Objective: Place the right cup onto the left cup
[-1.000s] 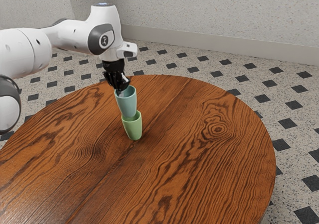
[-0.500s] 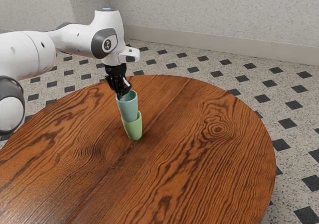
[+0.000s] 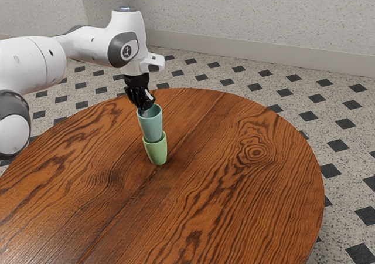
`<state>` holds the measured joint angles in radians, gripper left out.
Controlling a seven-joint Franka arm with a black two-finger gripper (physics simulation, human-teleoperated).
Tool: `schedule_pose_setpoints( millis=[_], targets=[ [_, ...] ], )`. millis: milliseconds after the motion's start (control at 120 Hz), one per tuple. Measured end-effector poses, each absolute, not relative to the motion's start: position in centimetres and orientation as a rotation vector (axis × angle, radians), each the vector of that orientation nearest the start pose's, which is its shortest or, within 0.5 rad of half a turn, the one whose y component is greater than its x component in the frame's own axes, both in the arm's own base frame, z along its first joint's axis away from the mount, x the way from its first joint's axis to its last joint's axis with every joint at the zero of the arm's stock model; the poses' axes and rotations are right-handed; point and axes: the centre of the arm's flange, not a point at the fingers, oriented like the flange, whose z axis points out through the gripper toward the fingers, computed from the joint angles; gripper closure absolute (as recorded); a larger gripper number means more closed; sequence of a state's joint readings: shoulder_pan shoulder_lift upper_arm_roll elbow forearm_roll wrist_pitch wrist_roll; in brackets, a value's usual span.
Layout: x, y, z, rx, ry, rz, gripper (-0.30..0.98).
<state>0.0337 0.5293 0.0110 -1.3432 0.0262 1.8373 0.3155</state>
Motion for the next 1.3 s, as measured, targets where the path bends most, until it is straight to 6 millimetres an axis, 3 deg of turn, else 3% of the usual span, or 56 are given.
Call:
schedule_pose_setpoints(
  millis=[242, 475, 608, 742, 833, 1017, 1150, 1300],
  targets=[
    [70.6, 3.5, 41.3, -3.088, 0.430, 0.070, 0.78],
    [70.6, 3.4, 40.9, -3.099, 0.436, 0.080, 0.30],
    [70.6, 3.5, 41.0, -3.099, 0.438, 0.077, 0.16],
    [70.0, 3.0, 43.4, -3.090, 0.451, 0.037, 0.09],
    [67.9, 2.0, 45.8, -3.086, 0.472, 0.023, 0.06],
    [60.5, -1.9, 51.4, -3.080, 0.546, 0.011, 0.02],
    [57.4, -4.2, 53.1, -3.075, 0.563, 0.065, 0.01],
    [56.3, -5.8, 53.4, -3.073, 0.560, 0.112, 0.01]
  ],
)
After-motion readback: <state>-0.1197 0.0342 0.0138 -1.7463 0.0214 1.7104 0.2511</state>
